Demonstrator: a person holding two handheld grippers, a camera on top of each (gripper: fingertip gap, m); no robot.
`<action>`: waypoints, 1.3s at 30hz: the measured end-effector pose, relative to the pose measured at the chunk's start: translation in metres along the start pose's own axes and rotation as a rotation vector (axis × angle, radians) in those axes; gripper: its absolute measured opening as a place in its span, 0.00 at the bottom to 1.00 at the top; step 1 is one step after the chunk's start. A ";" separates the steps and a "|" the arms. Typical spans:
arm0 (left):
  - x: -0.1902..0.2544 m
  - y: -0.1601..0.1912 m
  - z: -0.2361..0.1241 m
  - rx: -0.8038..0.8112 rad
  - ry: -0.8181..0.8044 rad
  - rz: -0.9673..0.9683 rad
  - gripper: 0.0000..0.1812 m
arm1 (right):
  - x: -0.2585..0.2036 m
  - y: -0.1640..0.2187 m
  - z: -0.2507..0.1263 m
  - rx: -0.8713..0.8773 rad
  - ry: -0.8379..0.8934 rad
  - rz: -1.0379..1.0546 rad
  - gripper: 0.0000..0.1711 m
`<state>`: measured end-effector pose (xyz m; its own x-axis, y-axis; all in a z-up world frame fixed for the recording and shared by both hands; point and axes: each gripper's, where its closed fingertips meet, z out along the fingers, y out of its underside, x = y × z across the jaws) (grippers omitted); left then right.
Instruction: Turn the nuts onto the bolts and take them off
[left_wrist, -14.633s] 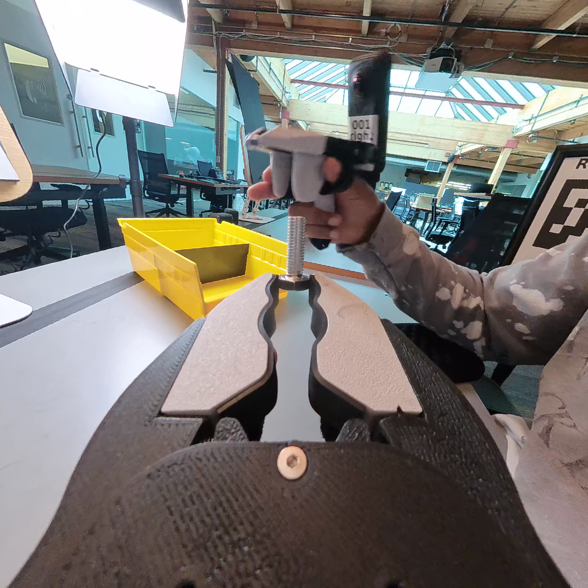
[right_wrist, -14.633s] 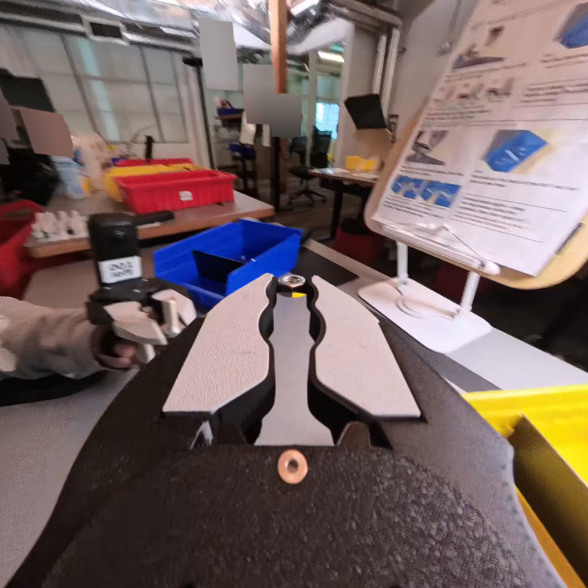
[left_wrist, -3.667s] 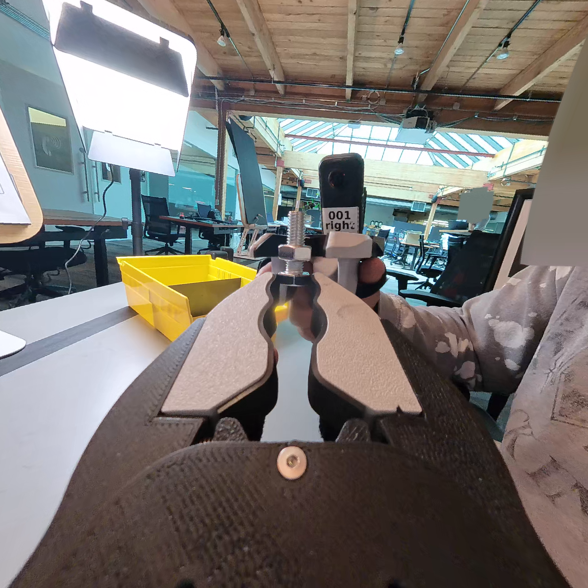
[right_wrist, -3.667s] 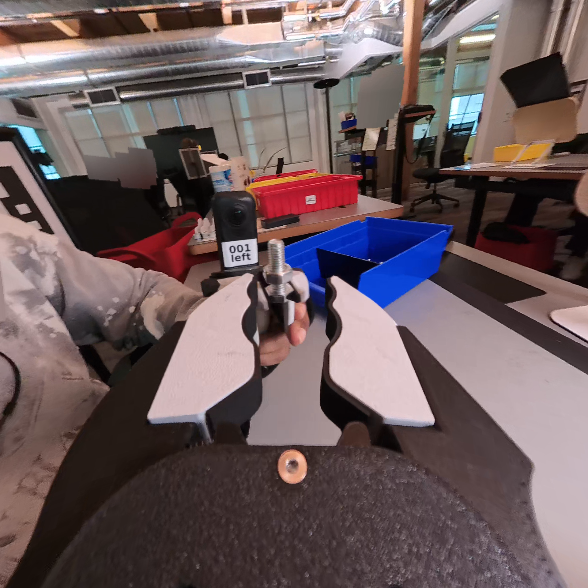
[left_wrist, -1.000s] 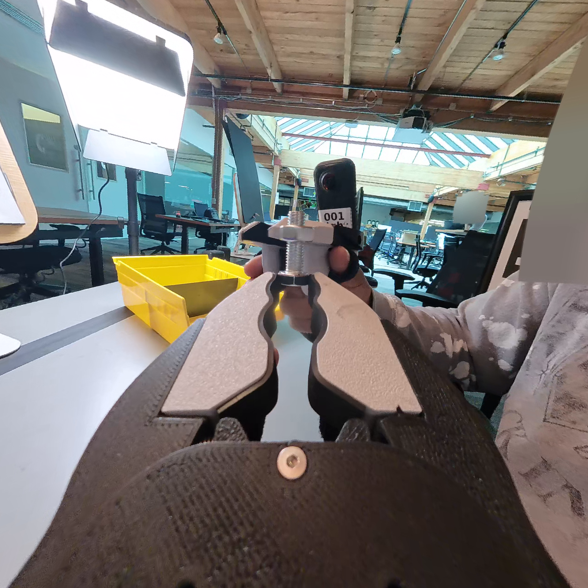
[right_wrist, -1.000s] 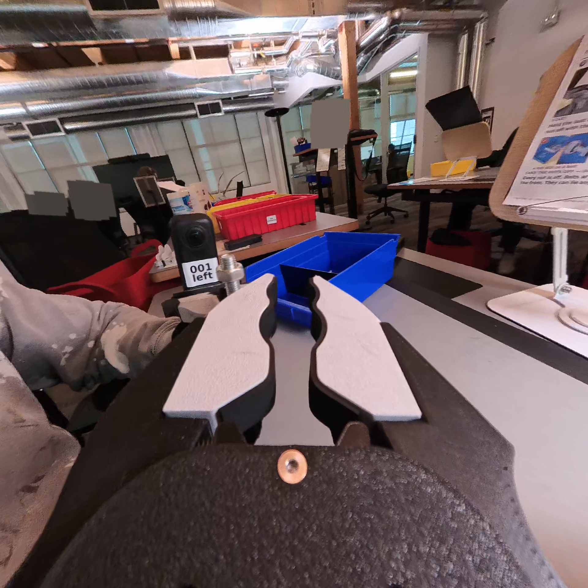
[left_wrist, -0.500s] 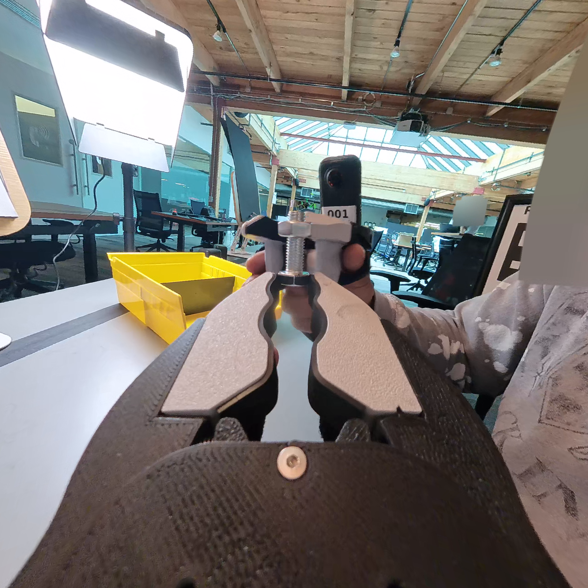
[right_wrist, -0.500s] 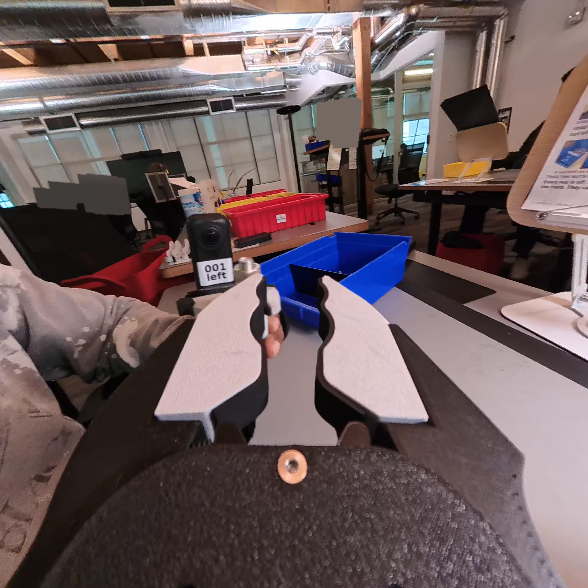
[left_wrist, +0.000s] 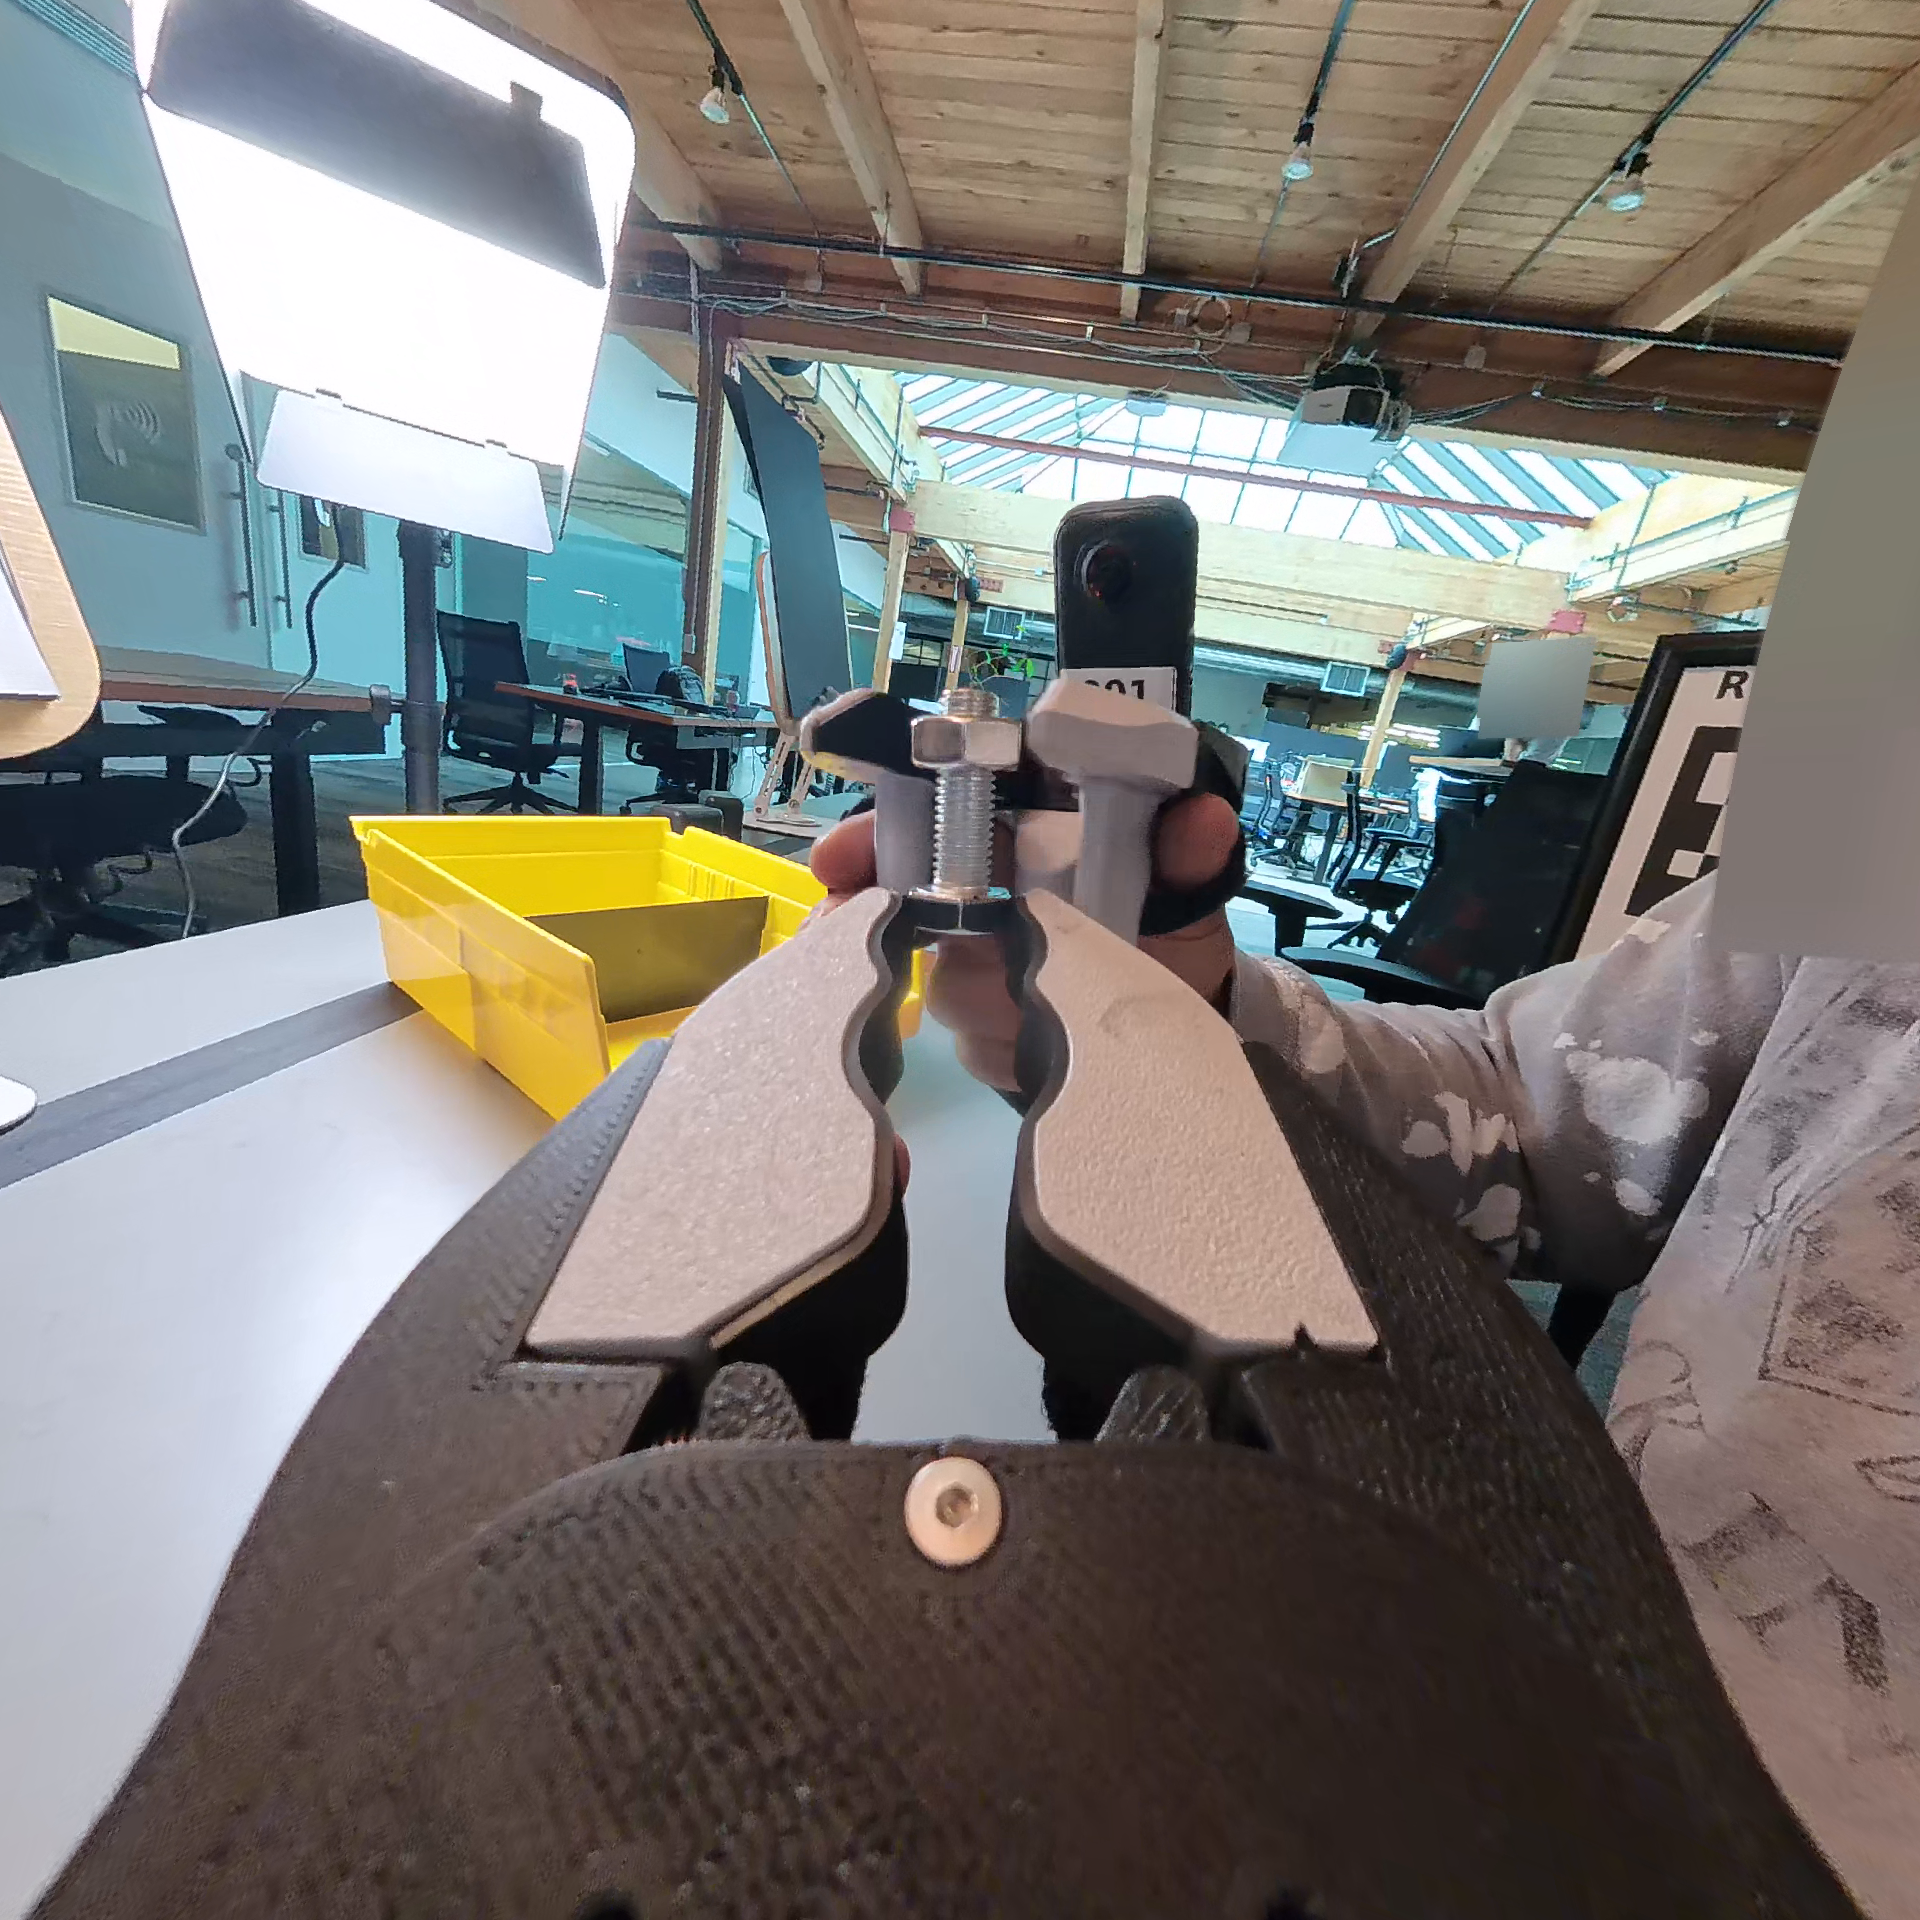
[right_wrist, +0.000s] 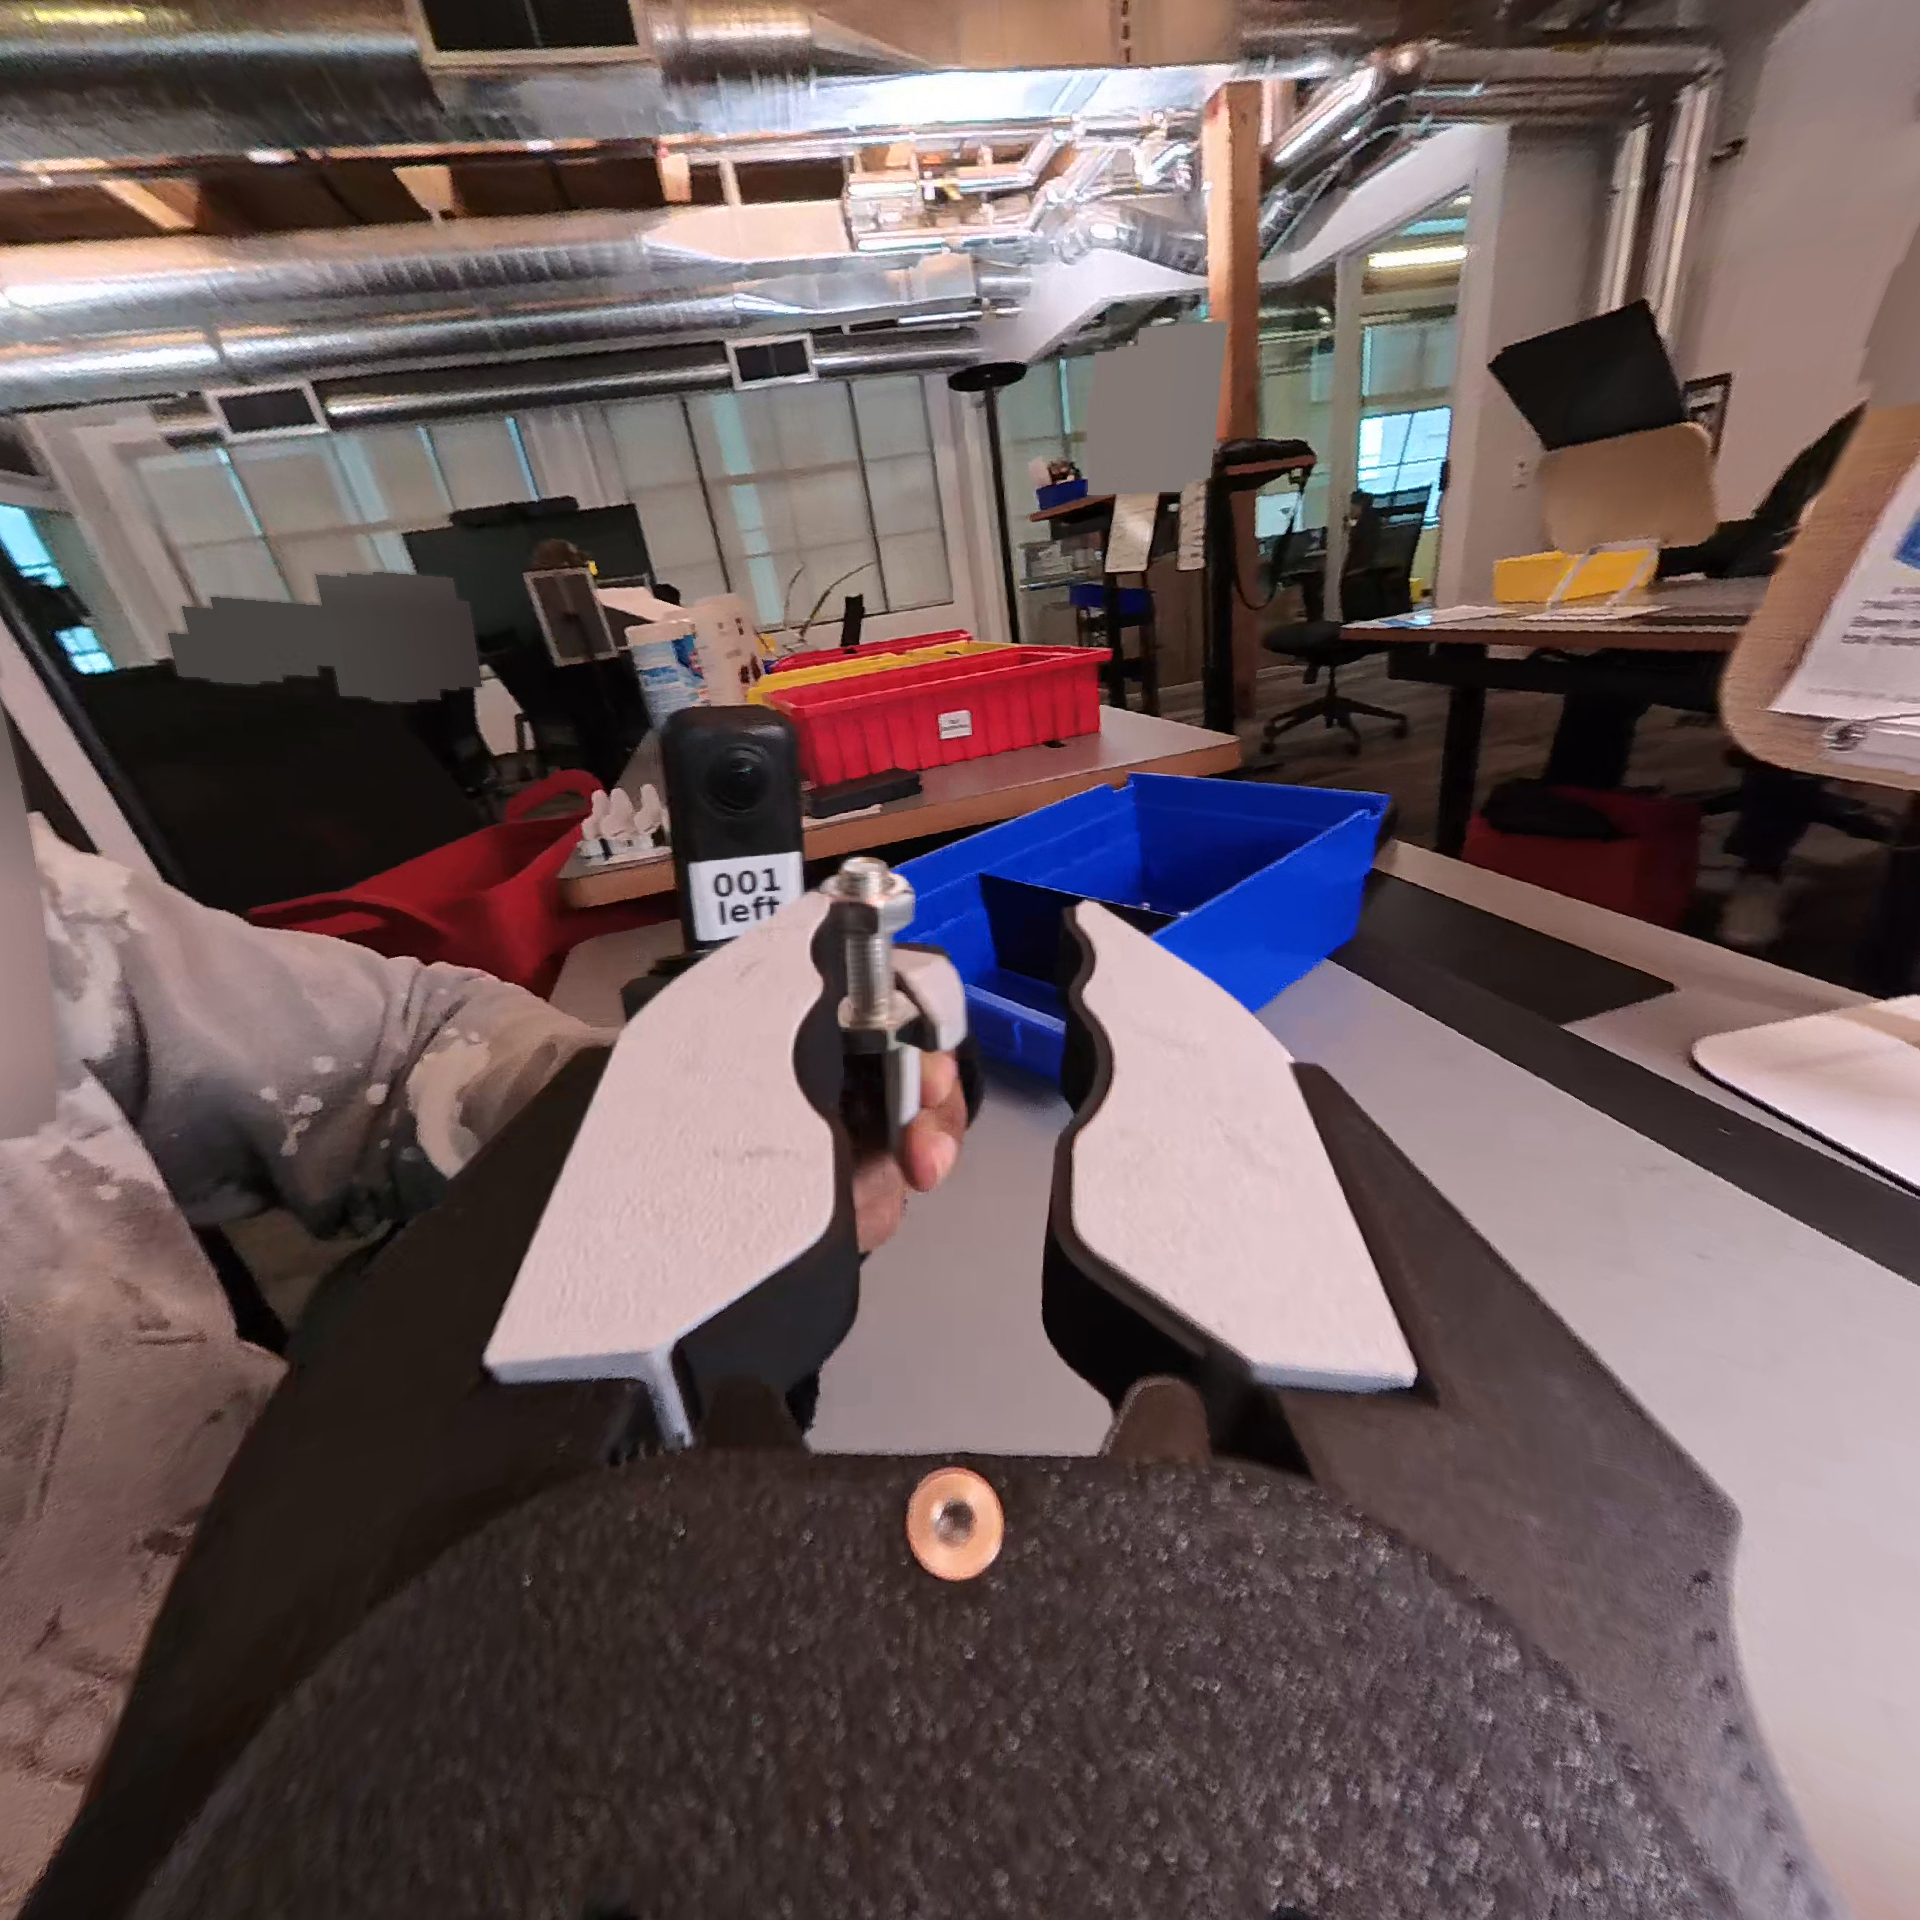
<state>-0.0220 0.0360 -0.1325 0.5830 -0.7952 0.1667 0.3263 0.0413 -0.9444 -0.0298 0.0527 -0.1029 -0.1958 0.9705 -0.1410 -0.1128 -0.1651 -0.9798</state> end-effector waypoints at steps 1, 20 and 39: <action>0.001 0.000 0.000 -0.002 0.000 0.004 0.10 | -0.004 0.002 0.003 -0.008 -0.015 0.000 0.23; 0.002 -0.004 0.000 0.013 0.003 -0.005 0.10 | 0.019 -0.002 -0.006 0.017 0.086 0.020 0.08; 0.002 -0.002 0.001 0.002 -0.007 -0.003 0.10 | -0.010 -0.001 0.009 -0.001 -0.053 0.018 0.22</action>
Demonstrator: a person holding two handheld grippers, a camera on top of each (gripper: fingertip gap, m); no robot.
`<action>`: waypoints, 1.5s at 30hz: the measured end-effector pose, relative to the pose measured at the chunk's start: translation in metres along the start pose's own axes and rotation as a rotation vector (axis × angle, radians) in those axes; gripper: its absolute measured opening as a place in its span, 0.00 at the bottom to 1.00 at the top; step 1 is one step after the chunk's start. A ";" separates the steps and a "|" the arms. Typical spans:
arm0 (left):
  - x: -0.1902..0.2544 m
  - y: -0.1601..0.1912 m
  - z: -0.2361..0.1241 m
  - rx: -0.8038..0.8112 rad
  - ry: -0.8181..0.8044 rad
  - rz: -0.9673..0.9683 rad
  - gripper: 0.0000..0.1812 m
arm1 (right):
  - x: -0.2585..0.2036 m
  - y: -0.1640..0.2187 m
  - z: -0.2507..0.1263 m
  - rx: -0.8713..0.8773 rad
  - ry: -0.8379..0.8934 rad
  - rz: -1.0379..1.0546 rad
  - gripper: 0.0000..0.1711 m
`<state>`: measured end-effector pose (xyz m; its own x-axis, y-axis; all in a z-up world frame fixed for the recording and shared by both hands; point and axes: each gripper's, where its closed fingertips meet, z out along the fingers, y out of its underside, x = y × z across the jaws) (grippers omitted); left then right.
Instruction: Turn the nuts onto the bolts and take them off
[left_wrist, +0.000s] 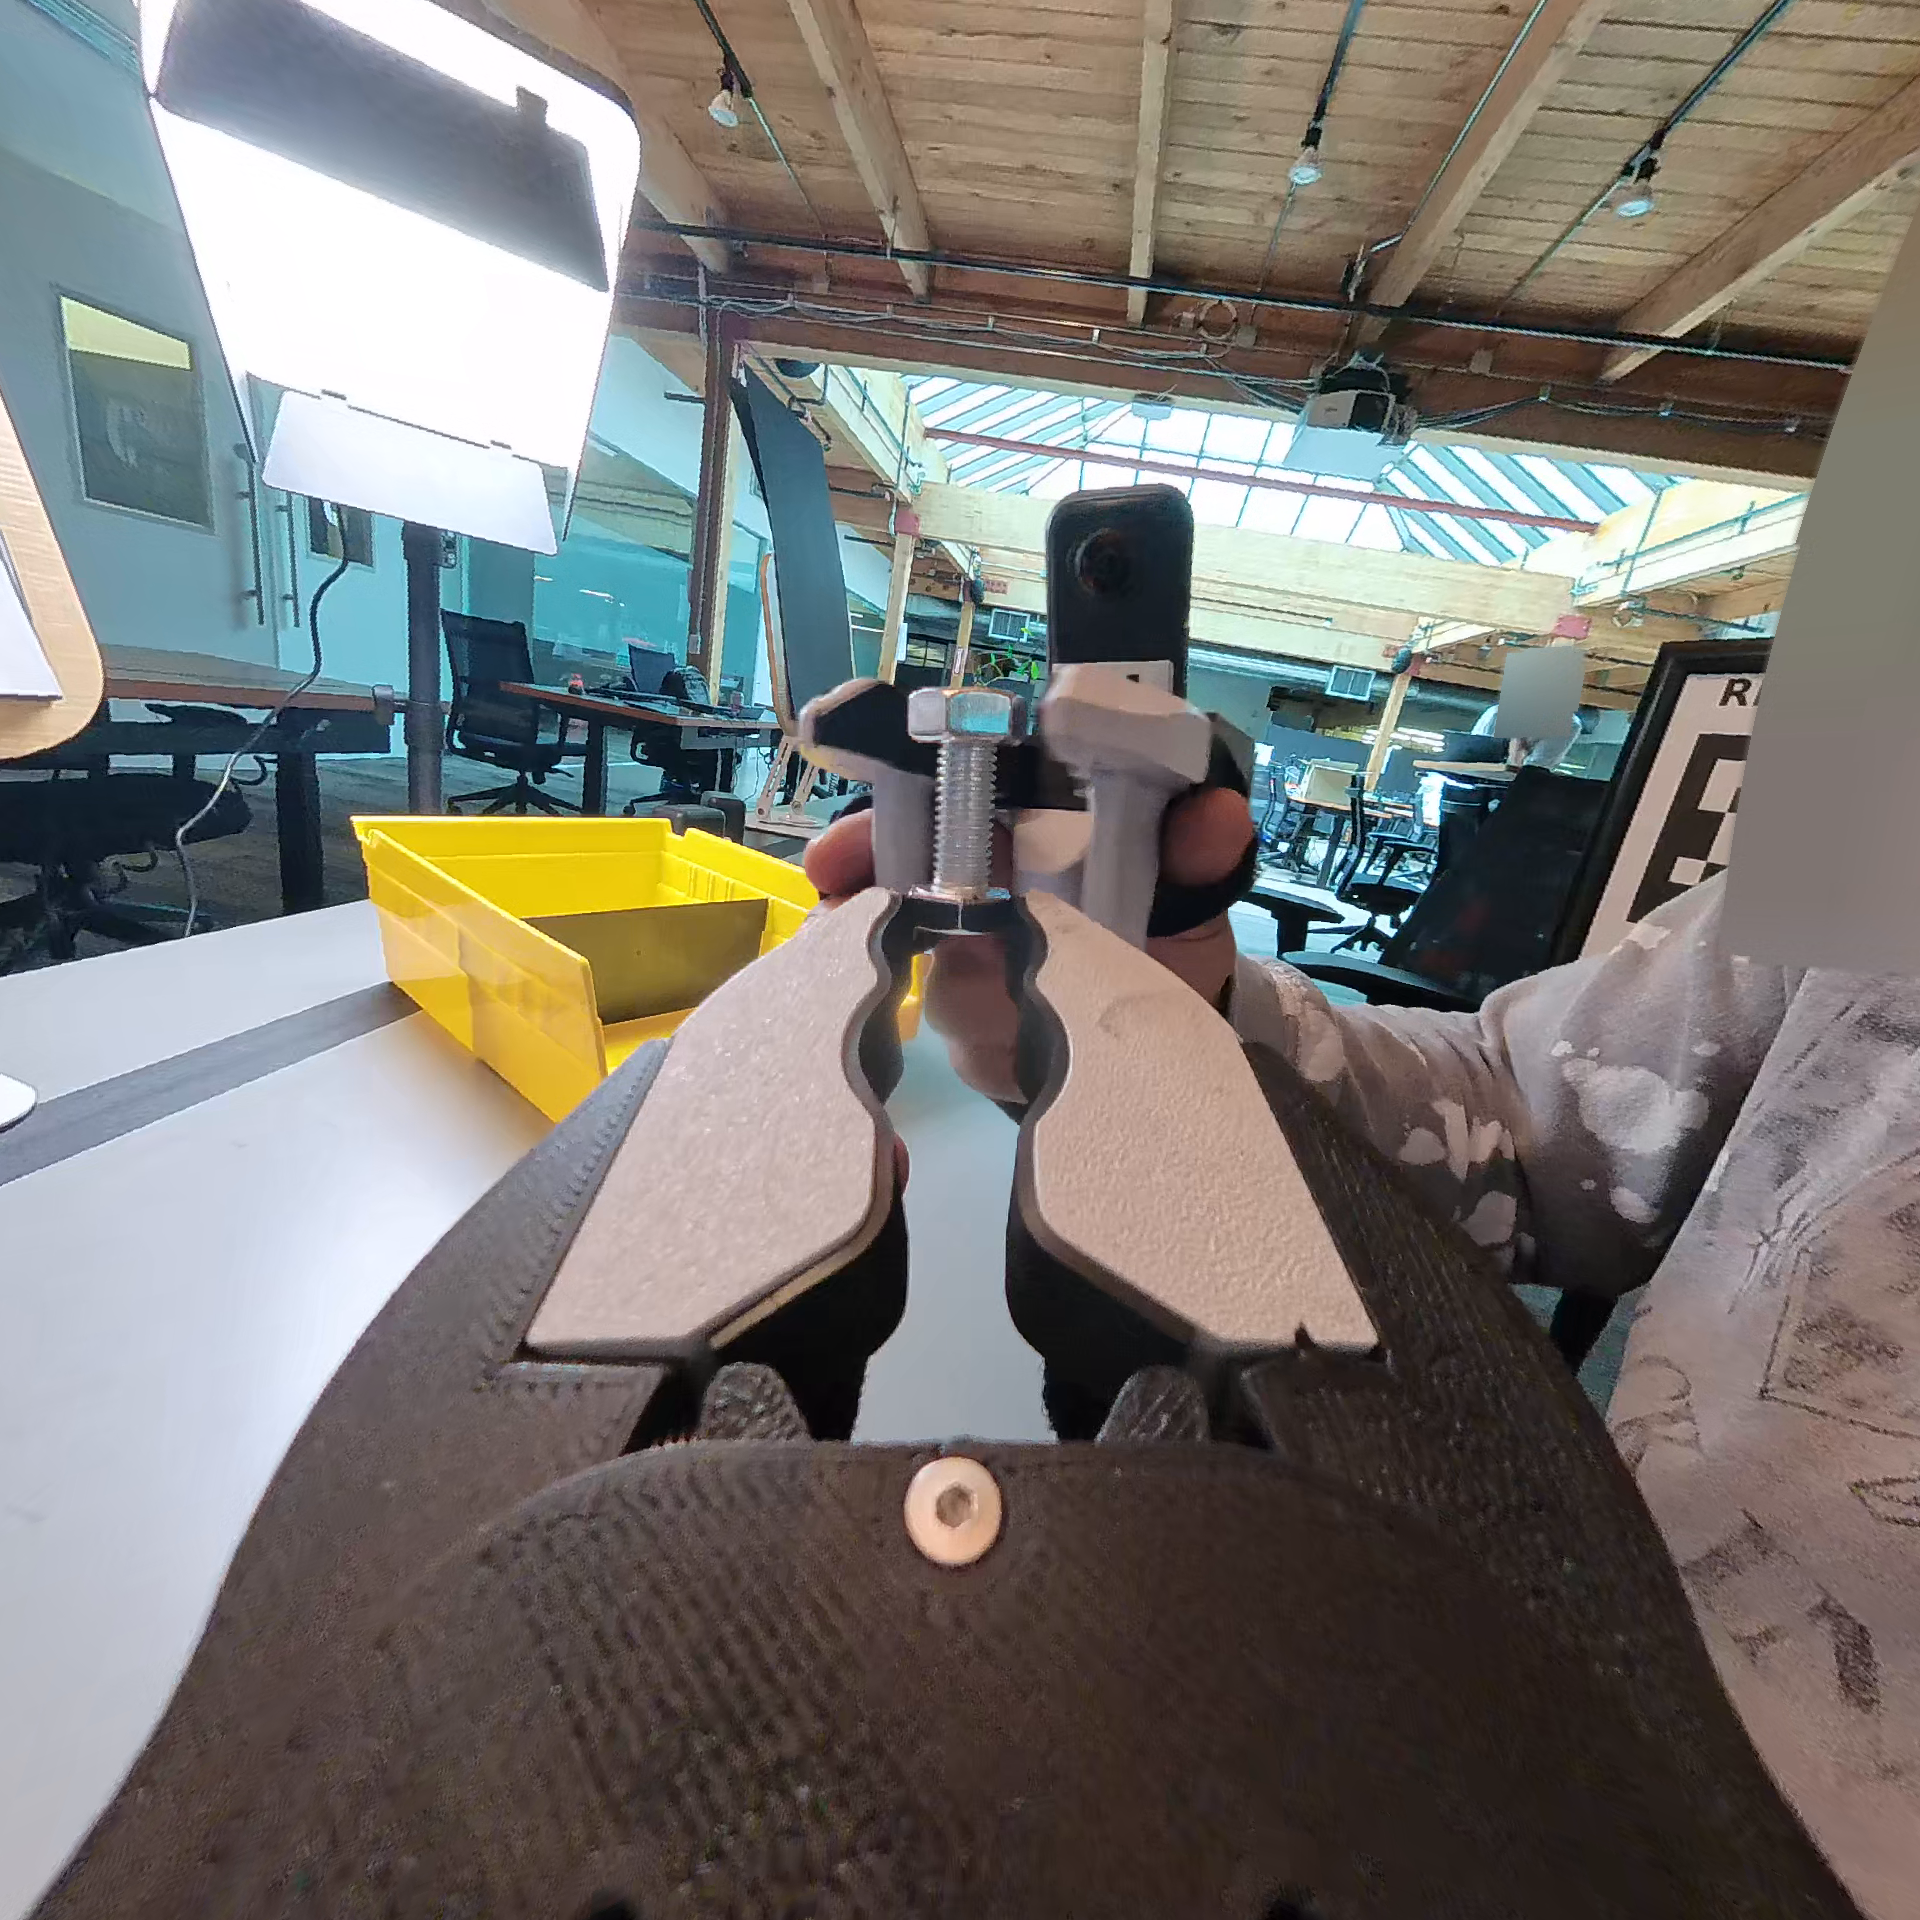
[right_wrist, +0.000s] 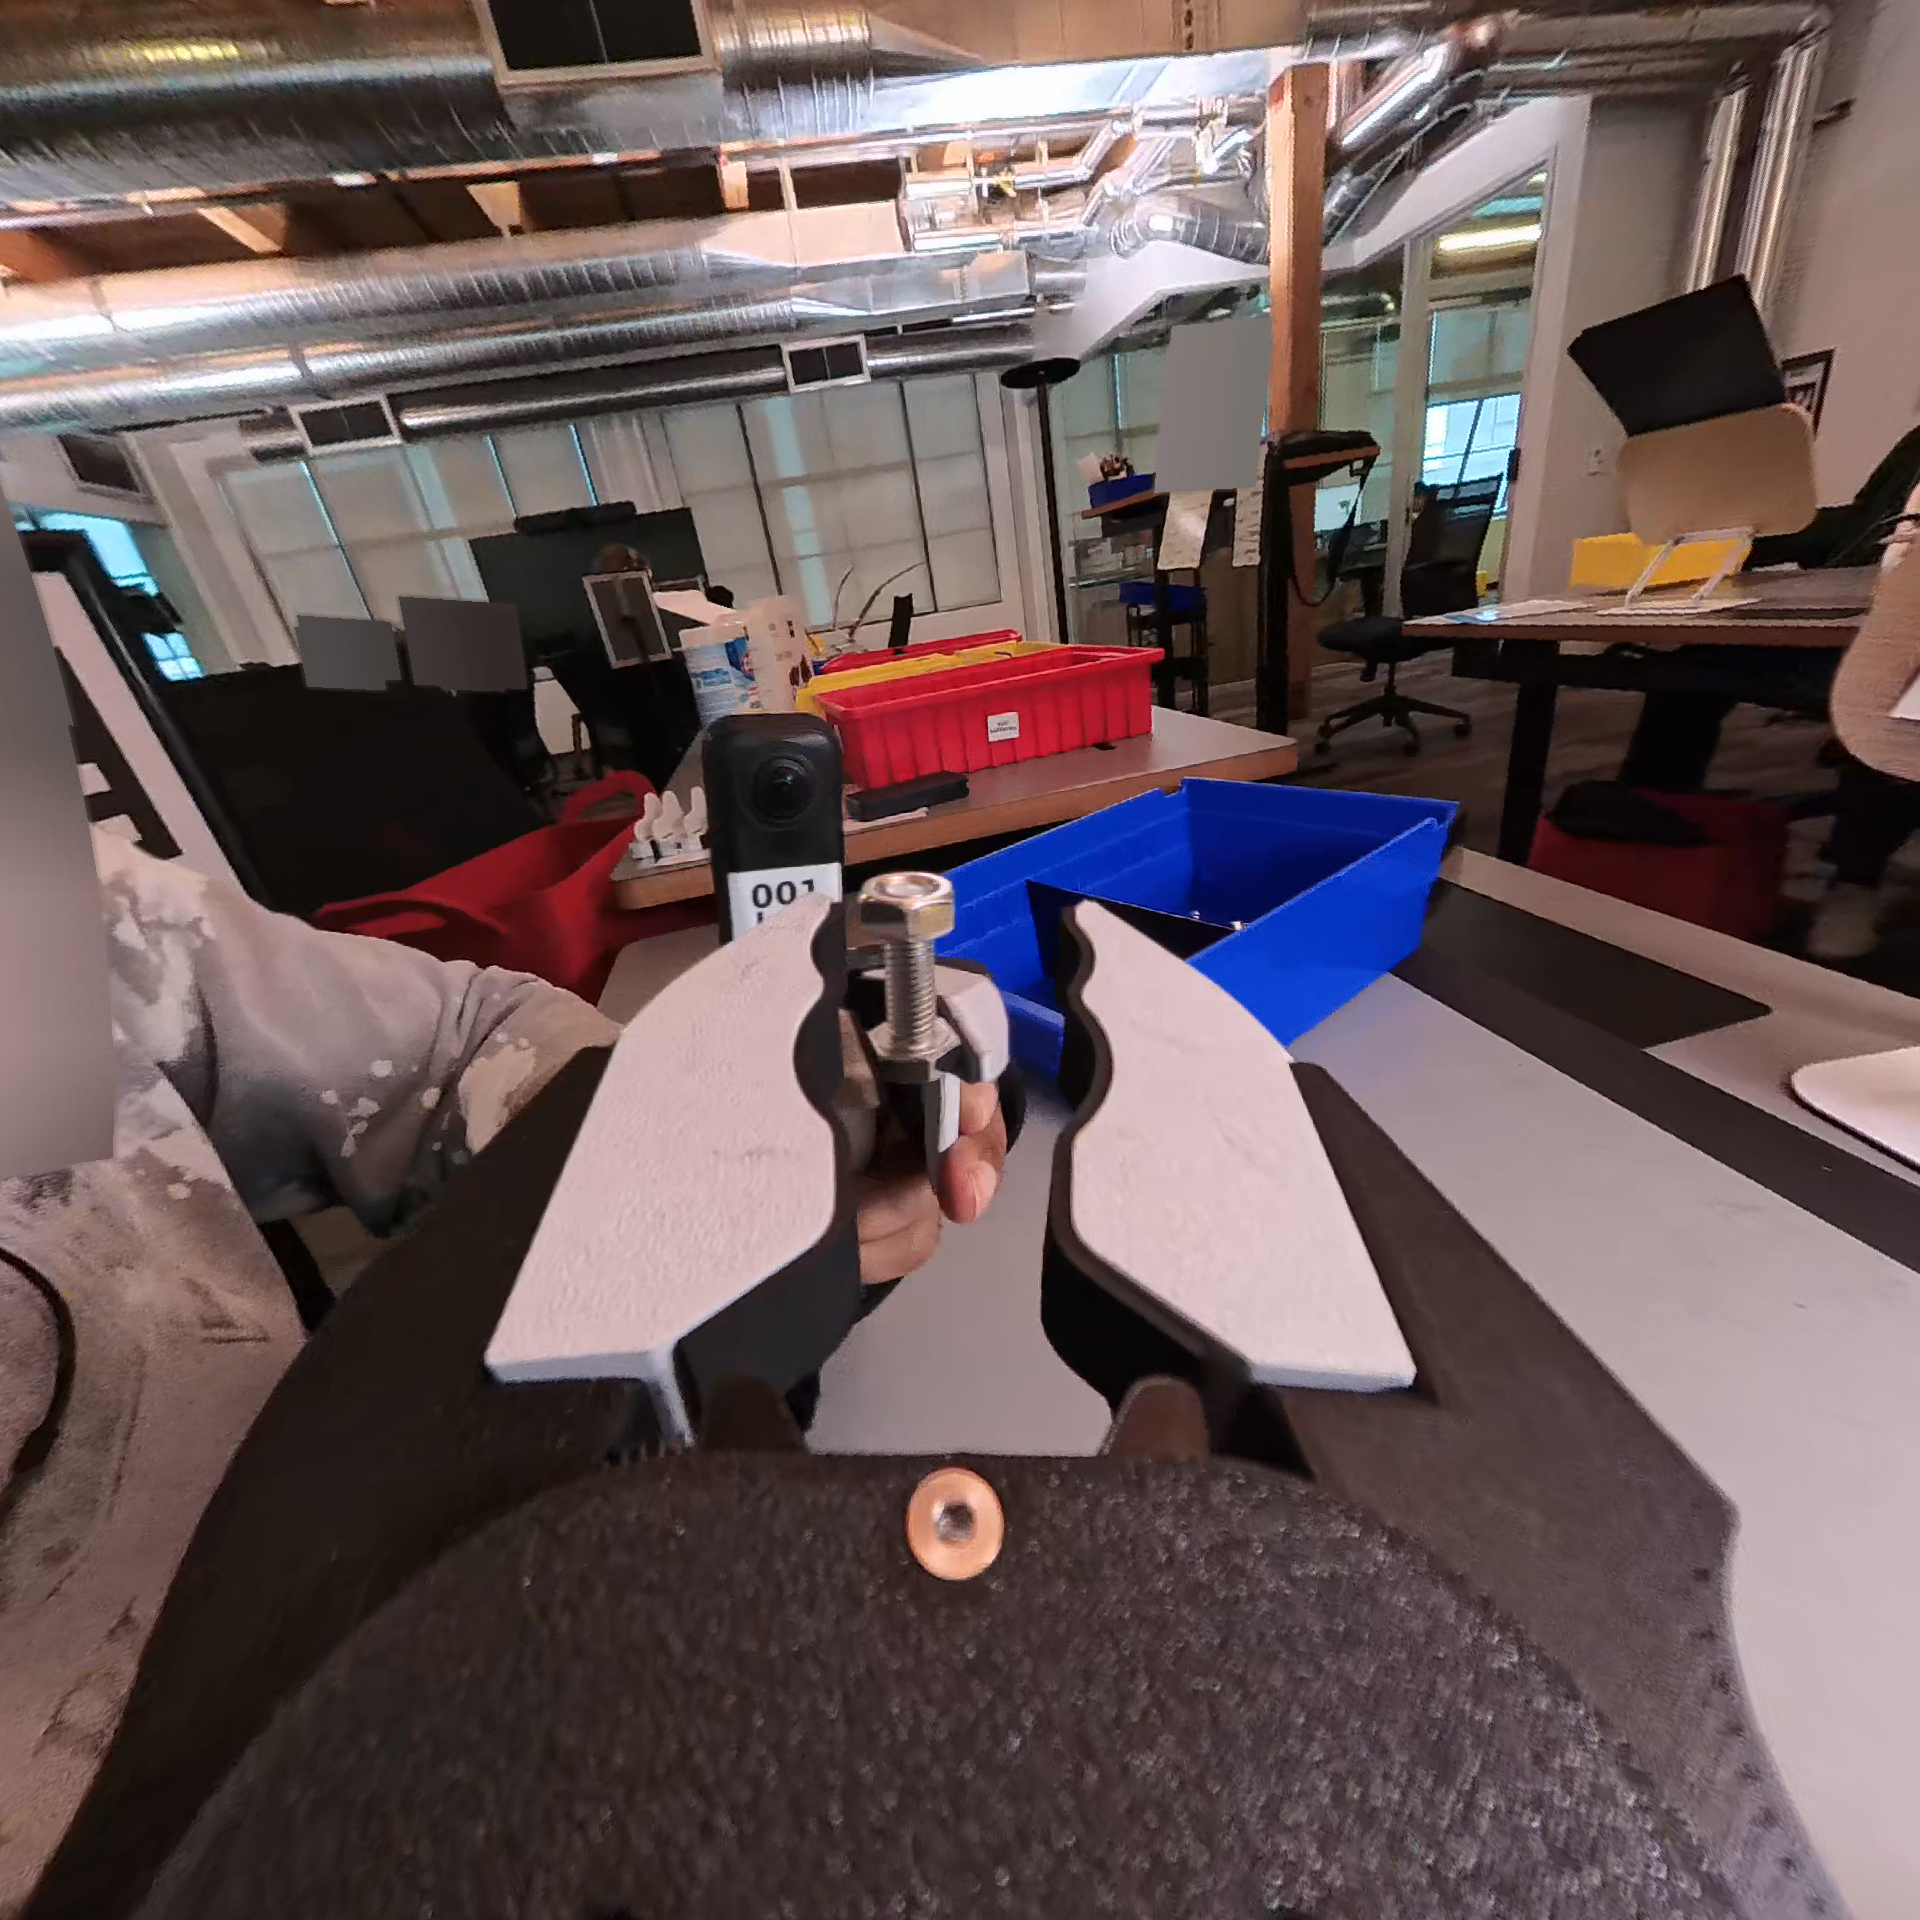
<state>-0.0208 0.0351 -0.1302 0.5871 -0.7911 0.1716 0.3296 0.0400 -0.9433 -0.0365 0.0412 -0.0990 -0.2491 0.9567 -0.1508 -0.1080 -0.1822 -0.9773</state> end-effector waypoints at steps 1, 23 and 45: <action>0.000 -0.001 0.000 0.001 -0.006 0.001 0.10 | 0.002 0.000 0.001 0.000 0.007 0.000 0.22; -0.001 -0.009 -0.004 0.022 -0.006 0.016 0.10 | -0.002 -0.012 0.001 0.014 0.013 -0.038 0.19; 0.002 -0.004 -0.002 0.006 0.010 0.014 0.10 | -0.009 -0.005 0.010 -0.024 0.000 -0.058 0.16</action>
<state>-0.0224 0.0319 -0.1263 0.5847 -0.7962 0.1555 0.3255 0.0547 -0.9439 -0.0433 0.0307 -0.0916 -0.2430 0.9655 -0.0938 -0.0996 -0.1210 -0.9876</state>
